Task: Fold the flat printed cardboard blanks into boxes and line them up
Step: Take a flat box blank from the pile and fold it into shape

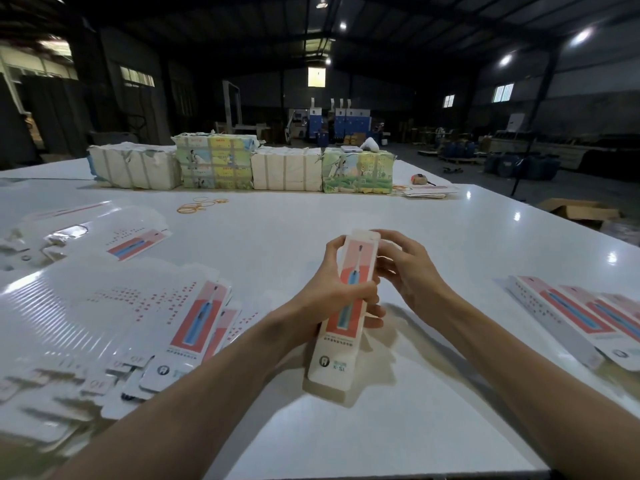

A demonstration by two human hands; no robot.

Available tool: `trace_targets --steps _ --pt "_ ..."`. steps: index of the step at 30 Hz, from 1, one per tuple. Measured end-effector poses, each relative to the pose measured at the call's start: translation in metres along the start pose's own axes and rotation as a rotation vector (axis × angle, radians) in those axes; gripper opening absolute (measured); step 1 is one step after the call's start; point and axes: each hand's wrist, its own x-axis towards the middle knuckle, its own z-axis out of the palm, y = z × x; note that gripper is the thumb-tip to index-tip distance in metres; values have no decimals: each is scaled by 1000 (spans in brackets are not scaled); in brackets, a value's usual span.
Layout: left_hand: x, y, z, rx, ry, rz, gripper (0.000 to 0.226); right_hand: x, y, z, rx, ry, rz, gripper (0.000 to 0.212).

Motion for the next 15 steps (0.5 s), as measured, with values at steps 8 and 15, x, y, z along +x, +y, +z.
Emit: trace_targets --steps 8,15 --pt "3 -2 2 33 2 -8 89 -3 -1 -4 -123 17 -147 23" --pt "2 -3 -1 41 0 -43 92 -2 -12 -1 28 -34 14 29"
